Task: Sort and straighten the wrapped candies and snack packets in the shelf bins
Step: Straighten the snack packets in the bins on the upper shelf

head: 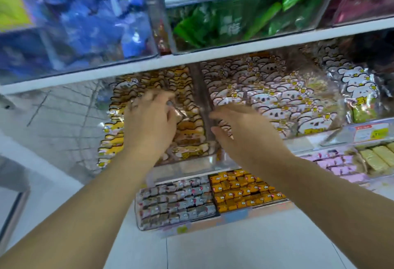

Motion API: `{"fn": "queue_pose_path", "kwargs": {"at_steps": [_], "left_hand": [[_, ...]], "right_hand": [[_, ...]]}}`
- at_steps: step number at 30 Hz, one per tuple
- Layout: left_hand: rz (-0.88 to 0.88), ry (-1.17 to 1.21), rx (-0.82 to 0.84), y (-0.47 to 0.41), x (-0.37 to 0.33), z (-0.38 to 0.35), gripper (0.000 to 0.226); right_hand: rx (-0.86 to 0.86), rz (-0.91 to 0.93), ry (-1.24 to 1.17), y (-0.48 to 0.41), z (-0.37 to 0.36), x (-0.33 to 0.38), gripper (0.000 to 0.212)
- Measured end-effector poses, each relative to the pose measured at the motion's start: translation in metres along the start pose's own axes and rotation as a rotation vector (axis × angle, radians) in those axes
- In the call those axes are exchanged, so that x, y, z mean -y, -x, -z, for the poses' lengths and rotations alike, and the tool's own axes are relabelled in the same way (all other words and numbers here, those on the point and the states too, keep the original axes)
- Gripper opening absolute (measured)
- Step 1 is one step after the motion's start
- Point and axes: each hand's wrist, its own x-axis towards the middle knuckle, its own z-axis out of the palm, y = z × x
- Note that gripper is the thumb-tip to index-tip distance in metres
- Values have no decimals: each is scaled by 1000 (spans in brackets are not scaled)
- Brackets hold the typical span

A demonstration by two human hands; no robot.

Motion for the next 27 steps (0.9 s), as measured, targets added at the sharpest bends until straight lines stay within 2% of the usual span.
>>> {"fn": "queue_pose_path", "kwargs": {"at_steps": [2,4,12,17,22,27], "left_hand": [[110,-7,97,0,23,1,44],[194,96,185,1,39,-2,55],[203,396,300,-11,54,-3,87],[41,427,173,-6,47,-9,78],[74,410,262,-6,51,-15,73],[36,486,298,-9,51,-10,74]], "right_hand": [[43,-27,4,-3,-6,5,24],[63,-54,8,-7,-9,6,28],[0,-118,-8,-4,-15,13,35],[11,-110,17,-4,-13,16,36],[73,-164,4,-9,-12,16,32],[73,-193,31,-14,-23,22,25]]}}
